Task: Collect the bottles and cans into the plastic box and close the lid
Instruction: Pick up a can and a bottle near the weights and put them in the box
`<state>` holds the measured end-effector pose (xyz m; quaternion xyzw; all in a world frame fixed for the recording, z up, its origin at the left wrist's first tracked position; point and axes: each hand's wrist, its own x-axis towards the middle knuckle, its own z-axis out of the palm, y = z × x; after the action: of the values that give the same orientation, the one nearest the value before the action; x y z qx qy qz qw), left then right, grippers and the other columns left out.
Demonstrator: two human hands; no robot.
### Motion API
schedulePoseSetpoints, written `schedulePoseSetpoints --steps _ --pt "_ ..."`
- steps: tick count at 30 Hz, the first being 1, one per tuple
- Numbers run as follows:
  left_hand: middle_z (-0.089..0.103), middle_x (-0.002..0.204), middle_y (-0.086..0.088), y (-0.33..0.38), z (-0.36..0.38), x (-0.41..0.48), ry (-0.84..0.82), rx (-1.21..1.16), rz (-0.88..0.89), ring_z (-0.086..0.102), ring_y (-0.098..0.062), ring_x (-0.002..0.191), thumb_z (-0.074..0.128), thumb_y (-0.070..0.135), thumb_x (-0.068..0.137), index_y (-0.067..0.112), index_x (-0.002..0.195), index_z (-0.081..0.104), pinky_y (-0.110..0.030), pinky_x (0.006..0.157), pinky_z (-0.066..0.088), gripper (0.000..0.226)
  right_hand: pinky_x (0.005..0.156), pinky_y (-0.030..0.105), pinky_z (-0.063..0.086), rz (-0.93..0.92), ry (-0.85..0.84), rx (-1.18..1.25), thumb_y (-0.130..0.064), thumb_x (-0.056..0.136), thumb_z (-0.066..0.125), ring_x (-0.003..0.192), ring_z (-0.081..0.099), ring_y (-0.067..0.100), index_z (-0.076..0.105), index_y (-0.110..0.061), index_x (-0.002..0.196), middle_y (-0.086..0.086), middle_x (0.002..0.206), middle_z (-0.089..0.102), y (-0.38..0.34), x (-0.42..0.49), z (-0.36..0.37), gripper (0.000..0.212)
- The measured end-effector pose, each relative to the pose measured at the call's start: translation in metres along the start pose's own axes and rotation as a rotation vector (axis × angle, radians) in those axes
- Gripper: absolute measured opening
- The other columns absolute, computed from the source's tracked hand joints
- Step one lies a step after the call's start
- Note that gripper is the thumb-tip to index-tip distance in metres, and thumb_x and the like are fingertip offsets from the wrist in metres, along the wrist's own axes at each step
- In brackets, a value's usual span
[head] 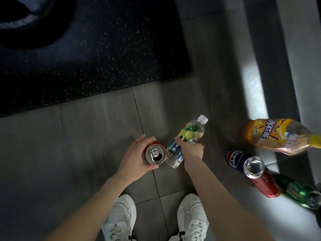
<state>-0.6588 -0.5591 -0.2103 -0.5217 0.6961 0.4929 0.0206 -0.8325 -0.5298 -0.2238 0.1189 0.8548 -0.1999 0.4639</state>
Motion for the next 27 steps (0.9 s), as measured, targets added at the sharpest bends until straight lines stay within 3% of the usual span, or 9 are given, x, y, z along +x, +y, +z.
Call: schedulePoseSetpoints --steps 2,5,9,12,14,17,21,24,27 --pt "0.058 0.116 0.019 0.013 -0.01 -0.004 0.05 -0.134 -0.063 0.047 0.002 0.116 0.088 0.024 0.052 0.028 0.12 0.05 -0.015 0.1 0.034 0.077 0.093 0.046 0.05 0.001 0.014 0.007 -0.032 0.065 0.082 0.107 0.059 0.035 0.037 0.0 0.125 0.017 0.122 0.057 -0.003 -0.007 -0.007 0.082" --pt "0.063 0.107 0.013 0.034 -0.042 -0.021 0.144 -0.305 -0.231 0.06 -0.006 0.098 0.089 0.025 0.052 0.027 0.115 0.049 -0.023 0.089 0.045 0.074 0.088 0.044 0.051 -0.068 0.006 -0.051 -0.031 0.067 0.079 0.1 0.06 0.032 0.039 -0.004 0.125 0.013 0.115 0.059 -0.01 -0.042 -0.029 0.076" --pt "0.055 0.114 0.005 0.078 -0.104 -0.072 0.24 -0.462 -0.398 0.054 -0.013 0.104 0.087 0.021 0.057 0.015 0.126 0.043 -0.029 0.096 0.042 0.082 0.084 0.041 0.051 -0.228 -0.072 -0.135 -0.029 0.068 0.079 0.092 0.059 0.024 0.041 -0.008 0.126 0.007 0.109 0.06 -0.023 -0.132 -0.071 0.072" --pt "0.054 0.109 0.003 0.119 -0.157 -0.131 0.376 -0.535 -0.469 0.052 -0.015 0.1 0.085 0.017 0.06 0.014 0.116 0.045 -0.028 0.089 0.04 0.069 0.08 0.038 0.05 -0.303 -0.168 -0.225 -0.028 0.068 0.079 0.091 0.059 0.021 0.045 -0.012 0.123 0.001 0.103 0.06 -0.037 -0.215 -0.102 0.067" --pt "0.055 0.109 0.003 0.139 -0.19 -0.173 0.467 -0.629 -0.505 0.053 -0.016 0.1 0.084 0.018 0.062 0.019 0.11 0.045 -0.029 0.087 0.039 0.061 0.085 0.041 0.052 -0.333 -0.221 -0.3 -0.03 0.066 0.079 0.091 0.061 0.02 0.051 -0.017 0.113 -0.003 0.096 0.061 -0.045 -0.268 -0.12 0.056" --pt "0.056 0.114 0.002 0.159 -0.233 -0.236 0.531 -0.748 -0.531 0.054 -0.017 0.105 0.081 0.022 0.066 0.015 0.123 0.047 -0.032 0.091 0.041 0.067 0.087 0.047 0.054 -0.389 -0.3 -0.409 -0.038 0.061 0.078 0.087 0.065 0.02 0.059 -0.018 0.094 -0.002 0.091 0.068 -0.054 -0.34 -0.137 0.043" --pt "0.056 0.112 0.003 0.176 -0.274 -0.322 0.637 -0.824 -0.585 0.055 -0.017 0.103 0.079 0.037 0.067 0.016 0.124 0.048 -0.033 0.091 0.043 0.068 0.085 0.048 0.055 -0.523 -0.415 -0.551 -0.054 0.046 0.073 0.084 0.068 0.019 0.063 -0.022 0.09 0.0 0.091 0.071 -0.054 -0.421 -0.145 0.055" --pt "0.06 0.115 0.0 0.185 -0.289 -0.4 0.722 -0.914 -0.621 0.059 -0.021 0.103 0.078 0.05 0.061 0.018 0.12 0.049 -0.039 0.092 0.048 0.073 0.085 0.044 0.055 -0.622 -0.521 -0.637 -0.042 0.06 0.077 0.085 0.066 0.019 0.058 -0.02 0.094 -0.001 0.091 0.068 -0.041 -0.489 -0.152 0.044" --pt "0.063 0.11 -0.003 0.189 -0.286 -0.483 0.868 -0.97 -0.699 0.062 -0.024 0.099 0.078 0.053 0.058 0.024 0.102 0.054 -0.041 0.09 0.05 0.058 0.083 0.041 0.055 -0.699 -0.636 -0.748 -0.037 0.067 0.077 0.086 0.066 0.018 0.053 -0.02 0.1 -0.003 0.092 0.065 -0.013 -0.545 -0.154 0.044"
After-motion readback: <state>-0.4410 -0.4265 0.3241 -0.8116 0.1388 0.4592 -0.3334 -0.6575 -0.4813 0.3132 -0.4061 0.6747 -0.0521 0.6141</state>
